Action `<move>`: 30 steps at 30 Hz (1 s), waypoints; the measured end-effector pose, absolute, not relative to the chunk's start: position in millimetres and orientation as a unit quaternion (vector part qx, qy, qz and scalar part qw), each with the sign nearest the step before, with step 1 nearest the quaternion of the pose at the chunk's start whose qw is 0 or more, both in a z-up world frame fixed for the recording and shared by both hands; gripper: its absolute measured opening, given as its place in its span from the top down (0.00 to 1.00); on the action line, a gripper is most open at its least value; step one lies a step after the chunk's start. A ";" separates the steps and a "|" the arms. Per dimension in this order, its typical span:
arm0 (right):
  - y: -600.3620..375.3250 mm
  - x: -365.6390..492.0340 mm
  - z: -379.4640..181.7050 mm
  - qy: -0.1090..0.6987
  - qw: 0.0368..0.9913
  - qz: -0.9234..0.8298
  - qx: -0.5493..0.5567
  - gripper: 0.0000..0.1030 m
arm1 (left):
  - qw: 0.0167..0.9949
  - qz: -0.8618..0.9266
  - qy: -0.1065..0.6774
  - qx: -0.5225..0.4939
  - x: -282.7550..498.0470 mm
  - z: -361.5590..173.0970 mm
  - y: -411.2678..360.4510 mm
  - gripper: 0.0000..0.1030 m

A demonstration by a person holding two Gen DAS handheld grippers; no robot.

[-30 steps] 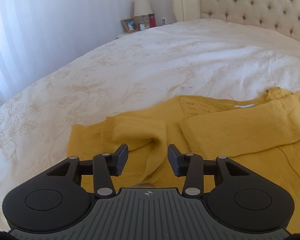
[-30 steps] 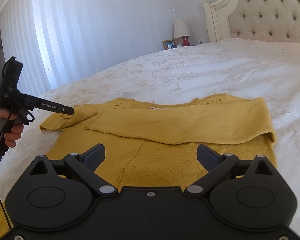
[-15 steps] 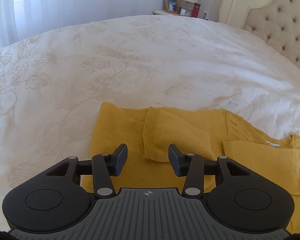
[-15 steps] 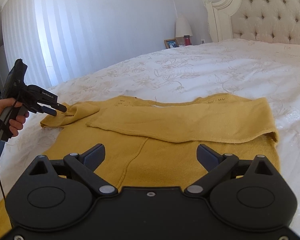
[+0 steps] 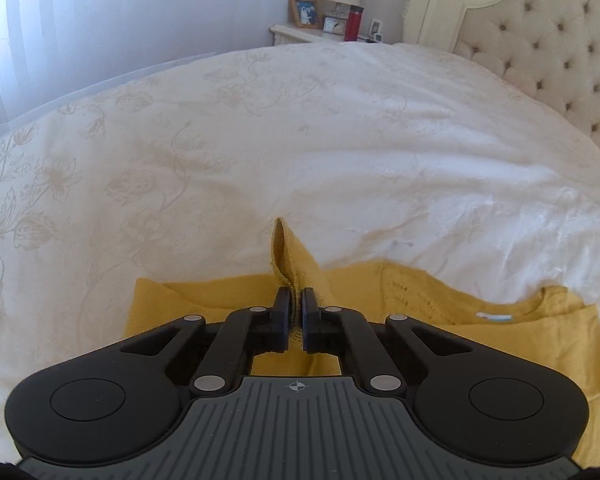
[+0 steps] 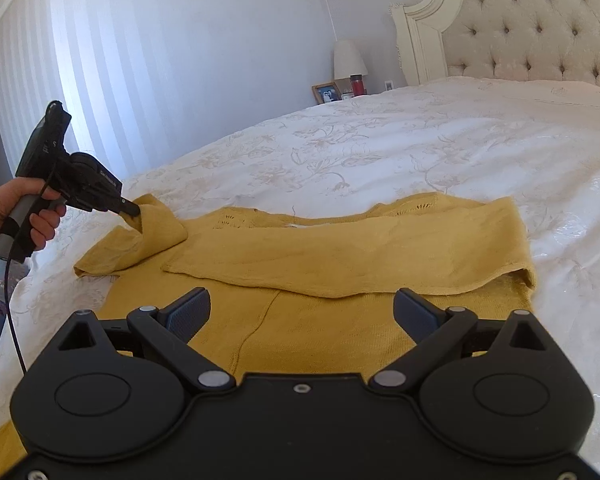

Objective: Fold small clothes

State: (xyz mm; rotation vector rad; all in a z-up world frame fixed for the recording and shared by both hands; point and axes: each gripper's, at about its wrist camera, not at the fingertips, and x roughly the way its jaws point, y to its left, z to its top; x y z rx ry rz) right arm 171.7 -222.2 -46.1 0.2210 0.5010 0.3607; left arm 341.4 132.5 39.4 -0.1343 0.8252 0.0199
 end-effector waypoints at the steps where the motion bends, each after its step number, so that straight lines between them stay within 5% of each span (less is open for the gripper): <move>1: -224.1 172.0 -46.0 0.250 0.946 0.175 0.114 0.05 | 0.917 0.000 0.394 -0.063 340.7 51.2 123.6 0.95; 12: -238.2 169.7 -37.2 0.259 0.948 0.146 0.112 0.05 | 0.931 -0.110 0.346 -0.016 338.9 119.7 -1.7 0.96; 30: -265.5 178.5 -38.4 0.293 0.935 0.109 0.167 0.05 | 0.900 -0.190 0.392 0.014 341.9 55.1 -140.8 0.96</move>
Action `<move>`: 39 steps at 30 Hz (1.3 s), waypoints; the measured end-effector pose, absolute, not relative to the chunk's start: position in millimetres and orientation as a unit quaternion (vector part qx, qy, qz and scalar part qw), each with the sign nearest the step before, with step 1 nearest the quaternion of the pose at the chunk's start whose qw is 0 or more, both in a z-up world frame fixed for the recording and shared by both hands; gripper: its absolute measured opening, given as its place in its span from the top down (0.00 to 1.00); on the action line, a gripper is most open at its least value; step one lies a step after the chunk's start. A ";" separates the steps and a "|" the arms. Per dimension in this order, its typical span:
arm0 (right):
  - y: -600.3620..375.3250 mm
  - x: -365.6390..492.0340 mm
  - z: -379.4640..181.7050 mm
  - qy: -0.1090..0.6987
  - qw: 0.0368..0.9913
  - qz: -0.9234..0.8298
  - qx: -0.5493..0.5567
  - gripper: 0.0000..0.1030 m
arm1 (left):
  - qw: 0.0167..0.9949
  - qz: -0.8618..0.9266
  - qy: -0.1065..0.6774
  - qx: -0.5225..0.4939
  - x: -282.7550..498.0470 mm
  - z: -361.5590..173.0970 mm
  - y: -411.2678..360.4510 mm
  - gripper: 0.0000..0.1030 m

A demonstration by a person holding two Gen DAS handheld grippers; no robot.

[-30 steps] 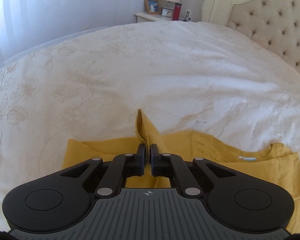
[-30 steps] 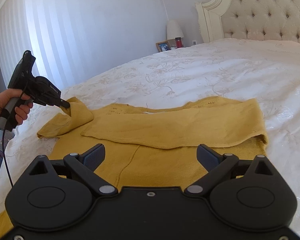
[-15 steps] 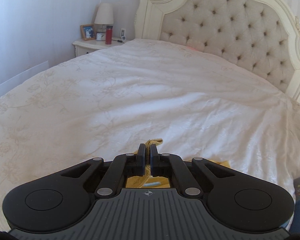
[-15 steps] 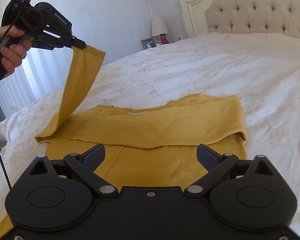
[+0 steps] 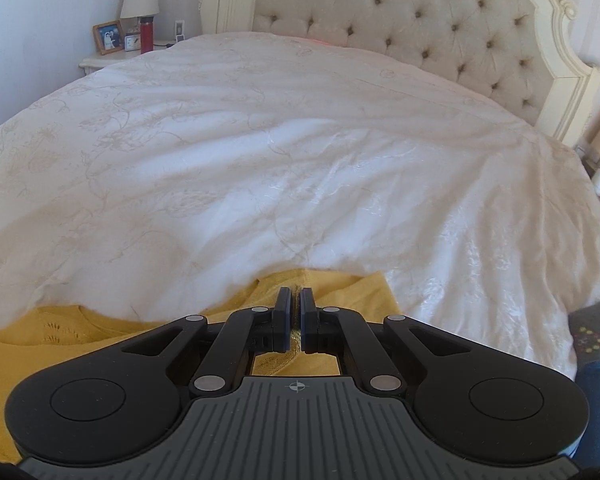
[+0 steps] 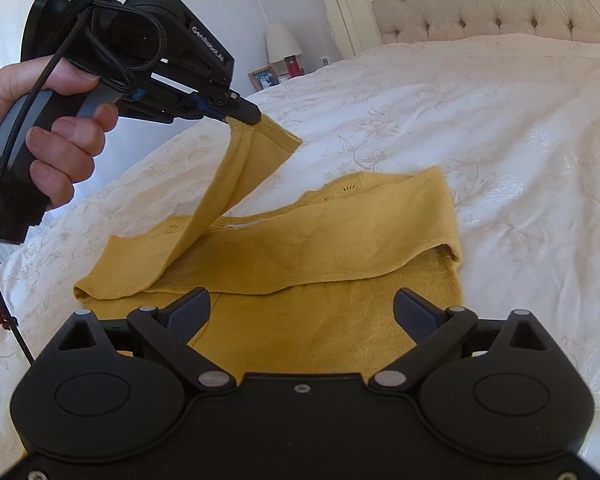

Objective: Fold small clothes

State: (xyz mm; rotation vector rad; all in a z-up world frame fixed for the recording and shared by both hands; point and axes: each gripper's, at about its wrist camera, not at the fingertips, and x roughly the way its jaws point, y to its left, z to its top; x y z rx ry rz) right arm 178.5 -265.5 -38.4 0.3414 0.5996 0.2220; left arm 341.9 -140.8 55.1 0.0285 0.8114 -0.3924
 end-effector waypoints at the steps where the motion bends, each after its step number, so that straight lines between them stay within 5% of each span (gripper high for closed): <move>1: -266.1 178.1 -37.8 0.294 0.934 0.108 0.169 0.05 | 0.900 -0.192 0.391 0.014 341.6 53.8 -144.9 0.96; 12: -276.0 183.9 -44.3 0.313 0.929 0.086 0.174 0.05 | 0.899 -0.210 0.383 0.037 333.9 32.5 -191.0 0.92; 14: -277.2 184.8 -45.3 0.317 0.929 0.084 0.175 0.05 | 0.902 -0.205 0.375 0.052 328.9 32.7 -188.4 0.68; 20: -280.9 188.6 -49.8 0.324 0.925 0.074 0.182 0.05 | 0.923 -0.206 0.318 0.073 308.4 41.7 -160.3 0.57; 39: -281.0 194.3 -63.0 0.334 0.921 0.067 0.189 0.05 | 0.920 0.015 0.387 0.060 245.4 -50.2 36.9 0.56</move>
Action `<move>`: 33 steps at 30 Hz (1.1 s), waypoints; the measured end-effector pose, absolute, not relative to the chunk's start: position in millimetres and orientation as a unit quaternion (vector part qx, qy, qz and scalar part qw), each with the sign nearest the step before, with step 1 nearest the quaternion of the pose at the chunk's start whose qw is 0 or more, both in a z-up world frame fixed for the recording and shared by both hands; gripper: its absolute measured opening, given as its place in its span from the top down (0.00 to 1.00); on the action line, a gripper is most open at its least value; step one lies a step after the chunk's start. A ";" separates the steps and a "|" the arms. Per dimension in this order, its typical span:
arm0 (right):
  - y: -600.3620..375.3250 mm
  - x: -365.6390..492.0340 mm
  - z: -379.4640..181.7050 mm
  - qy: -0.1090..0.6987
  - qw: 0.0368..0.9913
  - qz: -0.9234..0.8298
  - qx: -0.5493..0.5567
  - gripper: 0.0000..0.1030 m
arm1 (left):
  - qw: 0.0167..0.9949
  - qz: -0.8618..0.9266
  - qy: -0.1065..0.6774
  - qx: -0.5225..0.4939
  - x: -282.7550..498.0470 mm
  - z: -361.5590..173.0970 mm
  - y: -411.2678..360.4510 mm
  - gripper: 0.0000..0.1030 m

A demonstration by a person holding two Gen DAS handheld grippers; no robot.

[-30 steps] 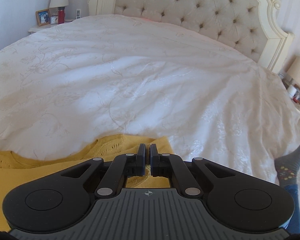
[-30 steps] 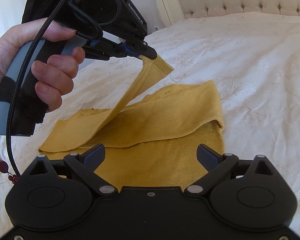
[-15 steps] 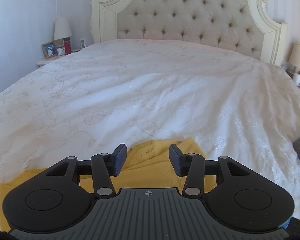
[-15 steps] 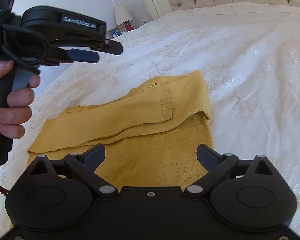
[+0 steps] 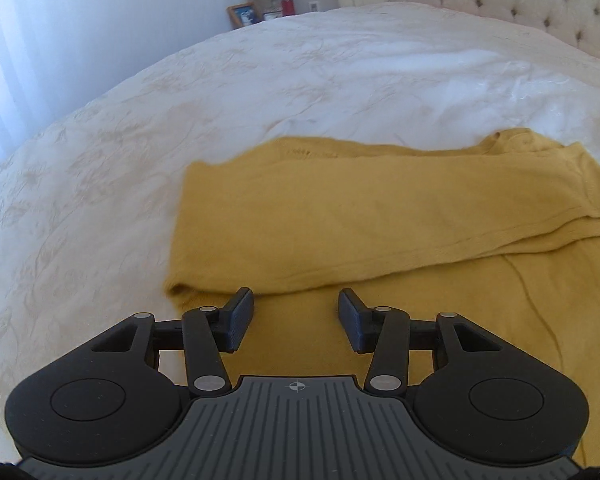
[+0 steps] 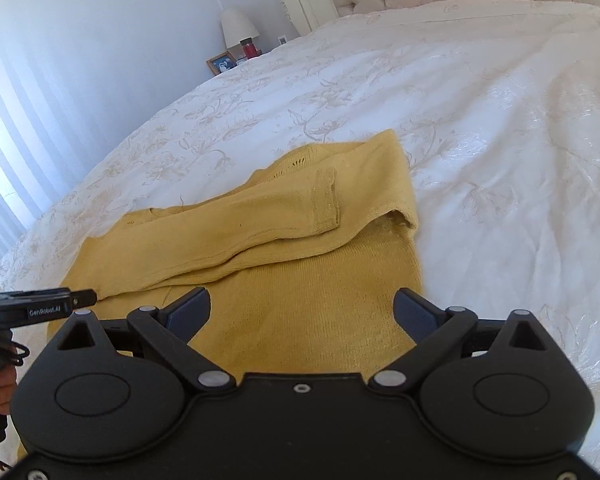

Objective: Fold small clothes

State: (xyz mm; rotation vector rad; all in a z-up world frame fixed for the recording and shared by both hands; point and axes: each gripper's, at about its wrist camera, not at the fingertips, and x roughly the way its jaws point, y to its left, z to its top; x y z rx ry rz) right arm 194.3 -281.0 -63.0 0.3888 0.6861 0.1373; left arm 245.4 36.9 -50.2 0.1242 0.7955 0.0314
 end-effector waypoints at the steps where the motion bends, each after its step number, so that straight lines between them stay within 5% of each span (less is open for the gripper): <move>1: -279.2 194.6 -64.6 0.335 0.921 0.067 0.186 0.05 | 0.923 0.018 0.382 0.044 241.1 -53.8 45.0 0.56; 6: -265.4 196.0 -76.2 0.332 0.930 0.059 0.144 0.05 | 0.943 0.016 0.330 -0.019 221.3 -64.4 65.4 0.52; 14: -245.5 185.8 -93.9 0.291 0.952 0.062 0.072 0.01 | 0.957 0.015 0.288 0.017 211.7 -84.1 52.0 0.26; 21: -249.2 186.3 -93.1 0.293 0.950 0.059 0.092 0.01 | 0.957 0.018 0.290 0.012 211.5 -90.8 53.7 0.23; 25: -249.4 190.2 -77.4 0.292 0.947 0.066 0.113 0.17 | 0.957 0.021 0.288 0.019 211.3 -92.1 51.3 0.23; 33: -254.1 247.9 -50.4 0.281 0.951 0.073 0.103 0.23 | 0.958 0.020 0.287 0.016 210.6 -93.2 52.2 0.23</move>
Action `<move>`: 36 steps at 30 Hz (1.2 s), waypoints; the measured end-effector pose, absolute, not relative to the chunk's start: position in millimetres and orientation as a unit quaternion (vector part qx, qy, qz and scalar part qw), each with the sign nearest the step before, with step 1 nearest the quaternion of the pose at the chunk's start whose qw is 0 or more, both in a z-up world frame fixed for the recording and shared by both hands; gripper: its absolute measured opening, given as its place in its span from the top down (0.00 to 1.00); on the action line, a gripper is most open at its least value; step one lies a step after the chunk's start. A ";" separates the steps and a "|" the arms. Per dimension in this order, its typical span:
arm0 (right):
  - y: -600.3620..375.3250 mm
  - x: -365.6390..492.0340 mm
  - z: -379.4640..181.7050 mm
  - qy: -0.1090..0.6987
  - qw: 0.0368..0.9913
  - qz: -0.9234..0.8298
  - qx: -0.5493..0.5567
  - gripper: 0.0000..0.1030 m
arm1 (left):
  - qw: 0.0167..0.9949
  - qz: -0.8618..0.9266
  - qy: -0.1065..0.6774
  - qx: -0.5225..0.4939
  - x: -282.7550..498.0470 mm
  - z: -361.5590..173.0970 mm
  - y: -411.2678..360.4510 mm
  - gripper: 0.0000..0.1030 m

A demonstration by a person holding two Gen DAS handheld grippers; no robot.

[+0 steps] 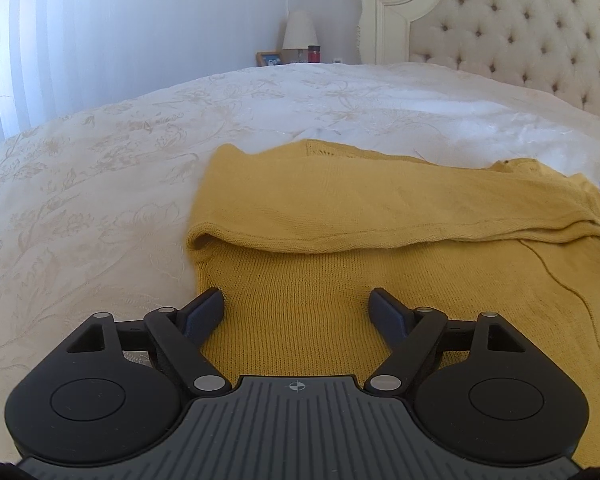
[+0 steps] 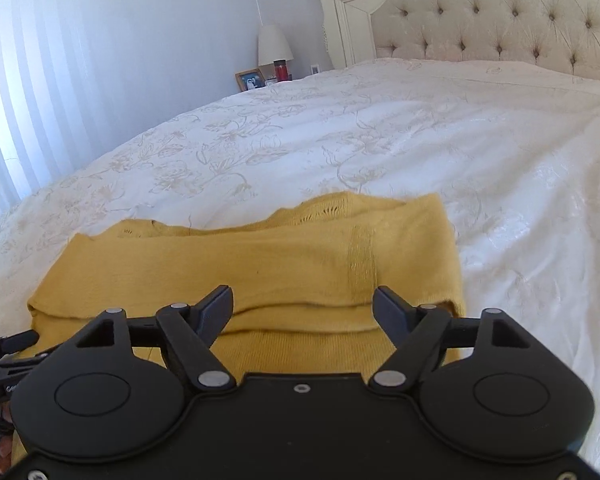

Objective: Fold small clothes

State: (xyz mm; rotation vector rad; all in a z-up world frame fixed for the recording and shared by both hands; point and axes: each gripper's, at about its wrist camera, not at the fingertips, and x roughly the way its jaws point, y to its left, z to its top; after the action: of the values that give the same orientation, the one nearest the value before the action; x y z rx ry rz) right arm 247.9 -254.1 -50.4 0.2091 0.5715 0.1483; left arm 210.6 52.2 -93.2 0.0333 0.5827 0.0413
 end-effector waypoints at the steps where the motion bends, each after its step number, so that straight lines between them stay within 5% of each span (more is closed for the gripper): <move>1: -257.6 261.8 -52.7 0.292 0.947 0.072 0.112 0.25 | 0.958 0.020 0.287 0.016 210.8 -93.2 52.9 0.23; 9: -274.3 304.8 -81.2 0.350 0.924 0.033 0.152 0.44 | 0.958 0.019 0.286 0.014 209.9 -93.7 54.3 0.23; 10: -274.9 304.9 -81.2 0.351 0.922 0.035 0.159 0.49 | 0.958 0.020 0.287 0.014 210.2 -93.5 54.1 0.23; 12: -276.1 305.3 -80.5 0.354 0.919 0.035 0.170 0.81 | 0.958 0.019 0.287 0.013 210.5 -93.1 54.4 0.23; 16: -284.7 302.5 -71.9 0.345 0.917 0.037 0.198 0.87 | 0.958 0.019 0.287 0.013 210.1 -92.9 54.5 0.23; 25: -305.0 308.4 -65.0 0.348 0.923 -0.002 0.165 0.88 | 0.958 0.019 0.286 0.011 209.9 -93.3 55.3 0.23; 30: -298.5 305.8 -81.0 0.352 0.924 -0.005 0.148 0.79 | 0.958 0.018 0.286 0.009 209.7 -92.8 54.5 0.23; 34: -297.7 286.1 -69.3 0.336 0.930 -0.012 0.149 0.43 | 0.957 0.018 0.288 0.010 210.3 -92.3 54.8 0.23; 36: -294.9 268.7 -59.7 0.329 0.935 -0.013 0.129 0.36 | 0.957 0.018 0.289 0.011 210.5 -91.9 54.8 0.23</move>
State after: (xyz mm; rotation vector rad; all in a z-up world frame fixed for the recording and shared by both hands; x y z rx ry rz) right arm 268.7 -294.9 -59.7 0.2647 0.6717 -0.0270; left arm 210.5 54.8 -91.9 0.0217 0.5858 0.0365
